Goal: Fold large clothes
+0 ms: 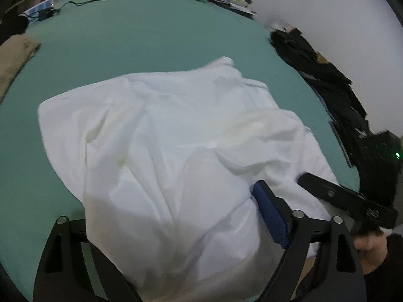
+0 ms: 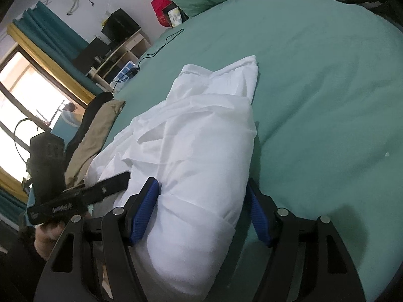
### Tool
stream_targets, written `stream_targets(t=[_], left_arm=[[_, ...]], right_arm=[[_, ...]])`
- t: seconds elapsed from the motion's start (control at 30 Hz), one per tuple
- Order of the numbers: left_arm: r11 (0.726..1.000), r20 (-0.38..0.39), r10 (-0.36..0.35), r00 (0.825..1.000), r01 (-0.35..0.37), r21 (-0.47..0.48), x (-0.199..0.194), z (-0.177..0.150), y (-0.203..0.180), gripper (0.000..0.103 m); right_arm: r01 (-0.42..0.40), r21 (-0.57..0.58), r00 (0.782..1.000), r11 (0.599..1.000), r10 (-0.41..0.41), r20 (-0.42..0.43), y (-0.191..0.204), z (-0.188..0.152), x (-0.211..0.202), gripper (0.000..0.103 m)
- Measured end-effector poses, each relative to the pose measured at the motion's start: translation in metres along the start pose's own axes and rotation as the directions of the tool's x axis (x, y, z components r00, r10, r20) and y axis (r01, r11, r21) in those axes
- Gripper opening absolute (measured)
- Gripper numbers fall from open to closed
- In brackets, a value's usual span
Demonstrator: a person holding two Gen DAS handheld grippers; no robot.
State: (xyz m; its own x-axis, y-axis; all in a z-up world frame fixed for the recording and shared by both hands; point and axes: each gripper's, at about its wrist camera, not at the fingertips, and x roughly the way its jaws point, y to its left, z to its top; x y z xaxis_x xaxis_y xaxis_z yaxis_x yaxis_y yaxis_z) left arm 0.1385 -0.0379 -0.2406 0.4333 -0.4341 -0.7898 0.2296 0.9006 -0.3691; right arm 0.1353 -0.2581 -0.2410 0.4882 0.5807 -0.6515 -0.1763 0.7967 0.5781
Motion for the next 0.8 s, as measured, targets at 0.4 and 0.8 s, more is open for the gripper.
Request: stream_targets(t=[0.4,0.8], left_arm=[[0.995,0.010,-0.104,0.995,0.104,0.003,0.004,-0.010,-0.008,0.038],[0.995,0.025,-0.094,0.995,0.095,-0.040,0.010,-0.009,-0.006,0.057]], right_arm=[[-0.036,0.024,0.999,0.999,0.037,-0.025,0.003,-0.001,0.003,0.056],[-0.071,0.058,0.997,0.996,0.072,-0.013,0.003,-0.004,0.007,0.043]])
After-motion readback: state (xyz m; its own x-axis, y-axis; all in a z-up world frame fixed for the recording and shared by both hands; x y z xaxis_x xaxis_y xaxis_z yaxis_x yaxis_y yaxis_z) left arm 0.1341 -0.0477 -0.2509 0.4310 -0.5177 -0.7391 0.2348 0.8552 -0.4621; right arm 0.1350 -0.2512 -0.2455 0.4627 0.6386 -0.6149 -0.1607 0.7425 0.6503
